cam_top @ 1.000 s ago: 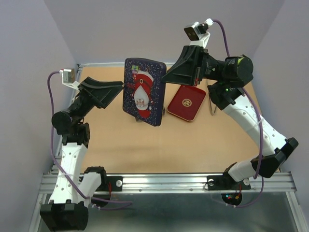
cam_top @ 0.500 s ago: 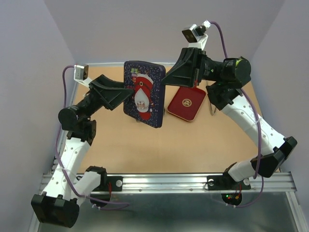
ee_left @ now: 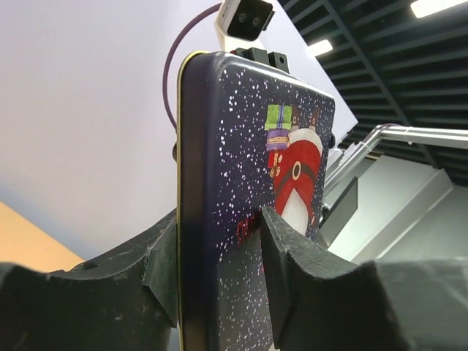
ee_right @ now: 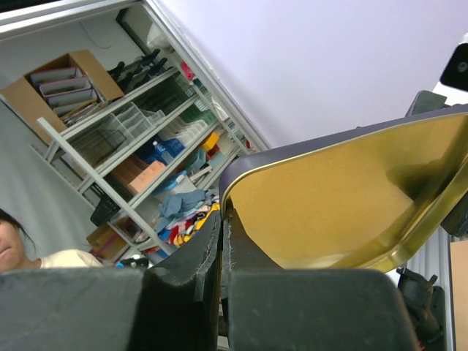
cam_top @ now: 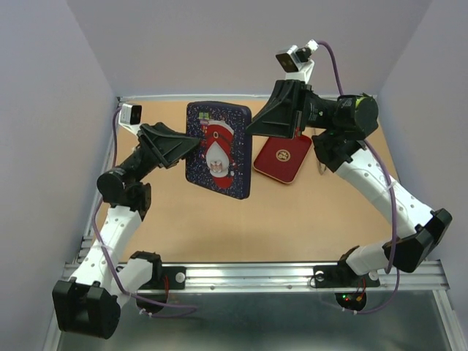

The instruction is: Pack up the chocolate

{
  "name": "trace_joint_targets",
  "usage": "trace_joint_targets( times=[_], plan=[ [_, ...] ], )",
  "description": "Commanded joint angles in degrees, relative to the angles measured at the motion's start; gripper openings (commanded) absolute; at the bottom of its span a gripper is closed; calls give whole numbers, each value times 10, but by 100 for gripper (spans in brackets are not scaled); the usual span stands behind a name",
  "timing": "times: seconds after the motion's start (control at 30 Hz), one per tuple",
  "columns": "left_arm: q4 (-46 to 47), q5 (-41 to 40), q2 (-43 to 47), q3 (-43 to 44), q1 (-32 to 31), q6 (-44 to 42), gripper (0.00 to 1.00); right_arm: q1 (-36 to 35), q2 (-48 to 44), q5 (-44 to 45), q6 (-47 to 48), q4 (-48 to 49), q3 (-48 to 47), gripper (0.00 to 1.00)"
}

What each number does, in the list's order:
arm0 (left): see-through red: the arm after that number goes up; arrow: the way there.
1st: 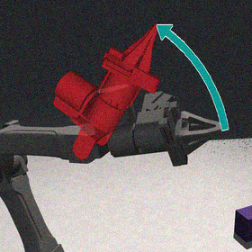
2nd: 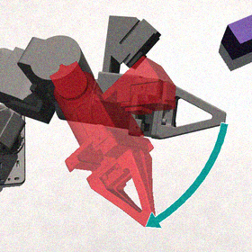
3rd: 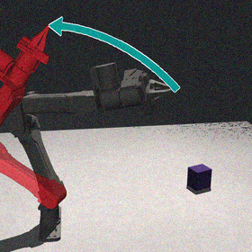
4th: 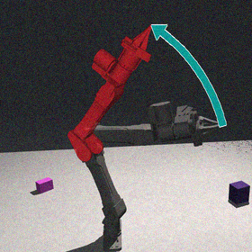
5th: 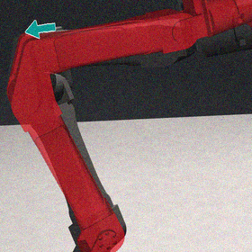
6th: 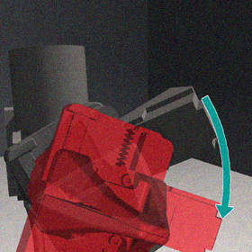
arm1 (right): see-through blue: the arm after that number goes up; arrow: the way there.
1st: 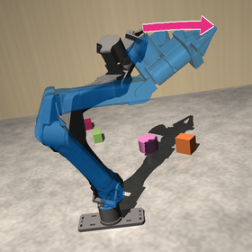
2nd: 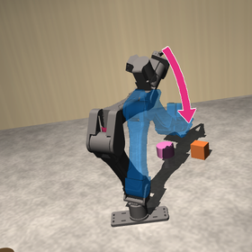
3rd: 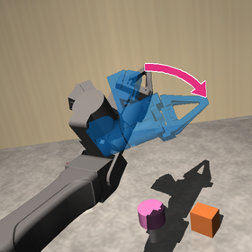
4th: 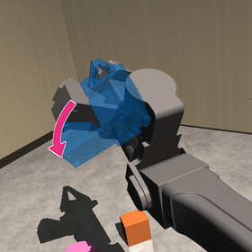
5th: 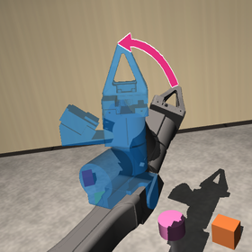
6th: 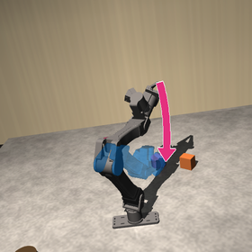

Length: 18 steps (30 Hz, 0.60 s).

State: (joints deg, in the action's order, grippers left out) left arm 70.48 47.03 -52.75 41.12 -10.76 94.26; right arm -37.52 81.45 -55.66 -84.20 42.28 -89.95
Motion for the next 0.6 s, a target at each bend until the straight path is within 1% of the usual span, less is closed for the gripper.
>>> trace_joint_targets(
  times=[0.0,0.07,0.1,0.13,0.17,0.2,0.27,0.3,0.4,0.47,0.57],
  plan=[
    [231,4,3,5,-4,61,41,-1,-4,11,26,10,26,1],
    [254,-2,1,1,-4,75,40,-1,-6,13,32,10,36,2],
    [274,-4,-1,-3,-4,82,40,0,-8,14,33,10,40,7],
    [286,-11,-2,-7,-4,94,38,1,-10,18,36,10,51,9],
    [295,-13,-2,-10,-4,99,34,2,-12,20,37,10,57,12],
    [315,-17,-3,-17,-4,105,31,3,-14,21,40,10,64,19],
    [338,-31,-9,-25,-4,121,24,5,-18,32,46,10,88,22],
    [365,-38,-14,-33,-4,137,18,10,-22,39,48,10,104,25],
    [402,-45,-18,-44,-4,159,15,13,-29,49,55,10,128,29],
    [403,-40,-18,-43,-3,158,12,15,-30,56,59,10,141,33],
    [392,-32,-16,-37,-3,145,5,17,-31,64,62,10,159,39]
  ],
)
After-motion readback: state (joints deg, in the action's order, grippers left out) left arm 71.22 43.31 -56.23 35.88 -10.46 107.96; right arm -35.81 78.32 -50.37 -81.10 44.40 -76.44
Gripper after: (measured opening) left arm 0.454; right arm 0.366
